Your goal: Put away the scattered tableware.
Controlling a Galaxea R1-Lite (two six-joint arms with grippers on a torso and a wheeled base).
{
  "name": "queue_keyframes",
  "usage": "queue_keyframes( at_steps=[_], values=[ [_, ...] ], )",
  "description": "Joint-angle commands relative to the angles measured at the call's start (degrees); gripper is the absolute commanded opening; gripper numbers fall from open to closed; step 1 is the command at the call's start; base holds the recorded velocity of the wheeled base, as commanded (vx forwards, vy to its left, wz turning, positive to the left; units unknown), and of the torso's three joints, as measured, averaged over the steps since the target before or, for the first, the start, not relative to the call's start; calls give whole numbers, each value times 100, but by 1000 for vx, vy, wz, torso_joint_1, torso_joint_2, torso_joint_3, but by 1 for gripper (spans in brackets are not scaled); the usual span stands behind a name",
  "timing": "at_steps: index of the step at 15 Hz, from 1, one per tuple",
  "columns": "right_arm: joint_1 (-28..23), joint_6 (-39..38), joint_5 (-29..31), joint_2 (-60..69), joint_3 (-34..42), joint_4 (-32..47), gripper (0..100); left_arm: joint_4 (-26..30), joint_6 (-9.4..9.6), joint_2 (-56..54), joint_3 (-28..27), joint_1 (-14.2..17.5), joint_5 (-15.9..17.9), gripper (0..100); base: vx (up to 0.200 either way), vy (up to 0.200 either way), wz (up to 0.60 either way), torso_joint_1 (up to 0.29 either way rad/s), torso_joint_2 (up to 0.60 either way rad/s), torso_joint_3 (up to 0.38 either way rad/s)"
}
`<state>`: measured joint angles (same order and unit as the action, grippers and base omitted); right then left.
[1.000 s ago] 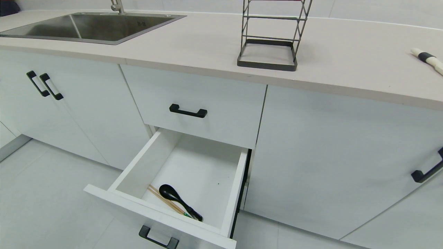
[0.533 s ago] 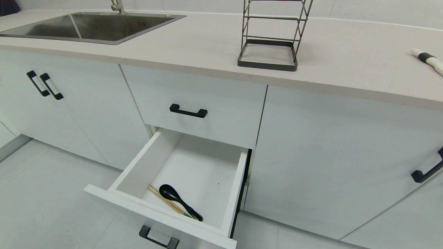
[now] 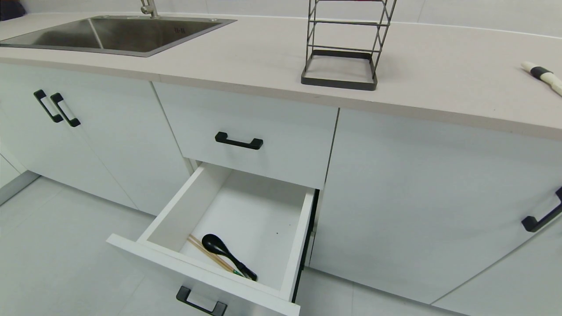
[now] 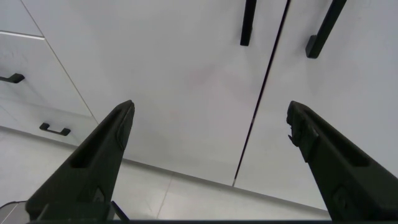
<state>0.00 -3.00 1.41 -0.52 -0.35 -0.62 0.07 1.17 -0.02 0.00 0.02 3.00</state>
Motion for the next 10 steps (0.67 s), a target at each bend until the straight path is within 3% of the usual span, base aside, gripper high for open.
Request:
queue_keyframes(
  at_steps=[1,2,3,4,6,7,8,9,10],
  values=[
    [0,221,-18,-9,27,45,100,-34,24,2,0,-2,236,100,0,0,0,0,0,0],
    [0,230,-10,-9,27,53,100,-596,6,2,-53,-2,219,100,0,0,0,0,0,0],
    [0,238,-10,-9,27,53,100,-1484,111,2,-149,6,210,100,0,0,0,0,0,0],
    [0,238,-10,-9,27,53,100,-1633,226,2,-255,6,219,100,0,0,0,0,0,0],
    [0,238,-10,-9,27,53,100,-1466,120,99,-721,24,298,100,0,0,0,0,0,0],
    [0,238,-10,-9,27,53,100,-1159,-126,477,-1354,24,342,100,0,0,0,0,0,0],
    [0,238,-10,-9,27,53,100,-974,-240,706,-1670,15,359,100,0,0,0,0,0,0],
    [0,238,-10,-9,27,53,100,-438,-319,1400,-2294,-46,561,100,0,0,0,0,0,0],
    [0,238,-10,-9,27,53,100,-174,-319,1901,-2487,-99,843,100,0,0,0,0,0,0]
  ],
)
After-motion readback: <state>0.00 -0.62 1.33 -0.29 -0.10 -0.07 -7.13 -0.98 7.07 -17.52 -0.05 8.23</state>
